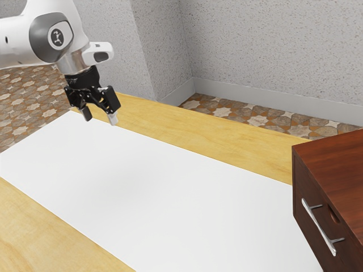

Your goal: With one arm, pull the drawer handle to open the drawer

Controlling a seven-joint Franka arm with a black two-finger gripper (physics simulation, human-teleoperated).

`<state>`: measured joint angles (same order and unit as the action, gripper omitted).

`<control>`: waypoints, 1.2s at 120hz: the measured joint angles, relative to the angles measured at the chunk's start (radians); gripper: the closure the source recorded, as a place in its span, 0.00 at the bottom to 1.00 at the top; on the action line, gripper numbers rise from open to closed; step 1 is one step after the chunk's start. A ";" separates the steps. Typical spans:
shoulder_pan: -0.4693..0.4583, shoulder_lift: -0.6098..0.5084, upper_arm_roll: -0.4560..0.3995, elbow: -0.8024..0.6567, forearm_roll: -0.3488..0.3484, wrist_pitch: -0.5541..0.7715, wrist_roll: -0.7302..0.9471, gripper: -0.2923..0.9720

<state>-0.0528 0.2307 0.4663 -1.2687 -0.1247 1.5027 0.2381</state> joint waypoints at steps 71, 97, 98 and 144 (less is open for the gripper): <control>0.000 -0.086 -0.011 0.143 -0.003 -0.050 0.003 0.23; -0.182 -0.142 -0.030 0.154 0.015 -0.083 -0.009 0.23; -0.182 -0.141 -0.030 0.154 0.016 -0.084 -0.009 0.23; -0.226 -0.297 -0.029 -0.204 0.085 -0.035 -0.023 0.23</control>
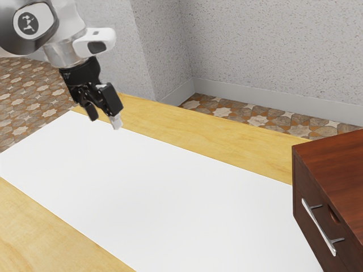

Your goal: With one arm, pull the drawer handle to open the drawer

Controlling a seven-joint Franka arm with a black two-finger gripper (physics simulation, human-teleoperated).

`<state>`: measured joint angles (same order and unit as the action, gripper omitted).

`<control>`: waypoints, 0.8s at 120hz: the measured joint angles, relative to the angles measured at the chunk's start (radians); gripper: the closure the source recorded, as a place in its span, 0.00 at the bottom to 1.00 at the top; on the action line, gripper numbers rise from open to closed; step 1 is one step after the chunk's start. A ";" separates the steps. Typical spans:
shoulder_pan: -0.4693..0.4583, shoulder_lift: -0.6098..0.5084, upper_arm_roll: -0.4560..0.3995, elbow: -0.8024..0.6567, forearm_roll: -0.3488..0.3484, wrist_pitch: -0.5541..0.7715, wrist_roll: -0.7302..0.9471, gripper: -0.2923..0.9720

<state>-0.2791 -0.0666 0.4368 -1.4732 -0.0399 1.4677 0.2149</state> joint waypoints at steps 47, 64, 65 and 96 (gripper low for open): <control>0.019 -0.322 -0.066 -0.467 0.023 0.197 0.003 0.23; 0.006 -0.353 -0.098 -0.546 0.040 0.249 0.099 0.23; 0.004 -0.354 -0.099 -0.550 0.041 0.252 0.107 0.23; -0.070 -0.305 -0.092 -0.557 0.043 0.315 0.539 0.23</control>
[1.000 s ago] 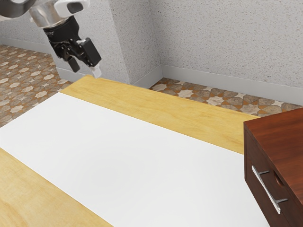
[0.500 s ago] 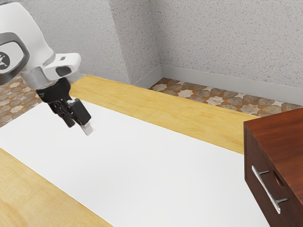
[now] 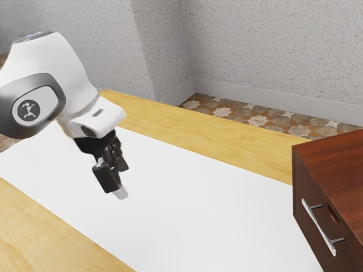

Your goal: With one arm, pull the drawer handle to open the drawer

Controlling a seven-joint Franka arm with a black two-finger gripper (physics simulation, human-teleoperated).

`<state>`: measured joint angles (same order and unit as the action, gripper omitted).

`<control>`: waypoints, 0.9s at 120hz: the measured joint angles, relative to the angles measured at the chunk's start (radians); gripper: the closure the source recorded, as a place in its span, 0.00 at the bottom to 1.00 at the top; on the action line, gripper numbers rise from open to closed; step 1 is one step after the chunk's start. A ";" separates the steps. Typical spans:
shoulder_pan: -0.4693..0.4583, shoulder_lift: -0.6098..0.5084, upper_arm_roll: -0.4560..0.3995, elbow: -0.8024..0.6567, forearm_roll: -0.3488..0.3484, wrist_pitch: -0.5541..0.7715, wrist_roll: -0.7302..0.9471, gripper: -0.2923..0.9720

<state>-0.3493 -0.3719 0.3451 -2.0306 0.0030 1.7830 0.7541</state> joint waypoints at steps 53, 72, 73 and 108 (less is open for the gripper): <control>-0.139 0.029 0.034 -0.020 0.015 0.006 0.772 0.23; -0.193 -0.003 0.032 -0.084 -0.001 0.060 0.975 0.23; -0.197 -0.005 0.032 -0.087 -0.002 0.062 0.984 0.23; -0.278 0.047 0.025 -0.101 -0.197 0.203 1.224 0.23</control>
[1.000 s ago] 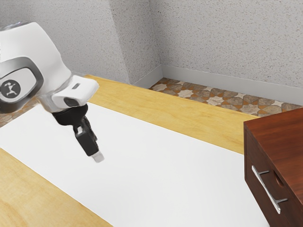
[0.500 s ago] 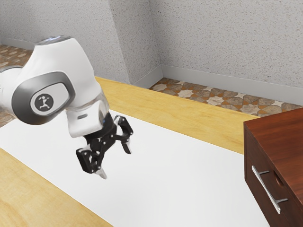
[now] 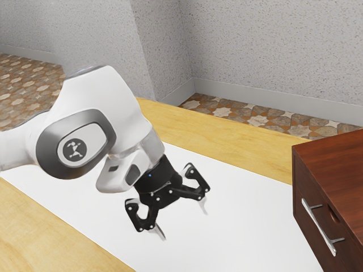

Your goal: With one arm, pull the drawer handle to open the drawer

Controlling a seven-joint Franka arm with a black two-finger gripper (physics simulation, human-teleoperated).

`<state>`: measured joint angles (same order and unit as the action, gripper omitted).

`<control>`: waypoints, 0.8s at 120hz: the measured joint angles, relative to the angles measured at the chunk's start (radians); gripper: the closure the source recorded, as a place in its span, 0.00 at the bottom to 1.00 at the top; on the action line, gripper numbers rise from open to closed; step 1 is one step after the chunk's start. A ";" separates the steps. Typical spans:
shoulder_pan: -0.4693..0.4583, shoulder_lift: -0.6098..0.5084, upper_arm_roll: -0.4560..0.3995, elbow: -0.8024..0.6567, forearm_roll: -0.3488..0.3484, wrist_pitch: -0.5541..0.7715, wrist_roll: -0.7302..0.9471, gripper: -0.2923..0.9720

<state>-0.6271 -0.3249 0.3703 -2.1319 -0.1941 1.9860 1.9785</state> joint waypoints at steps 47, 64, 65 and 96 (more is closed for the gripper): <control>-0.075 0.144 -0.003 0.076 -0.148 0.250 0.150 0.23; -0.097 0.235 -0.005 0.153 -0.202 0.286 0.185 0.23; -0.098 0.238 -0.005 0.155 -0.204 0.289 0.187 0.23; -0.122 0.318 -0.003 0.202 -0.266 0.347 0.232 0.22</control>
<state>-0.7491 -0.0070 0.3671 -1.9294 -0.4603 2.3327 2.2106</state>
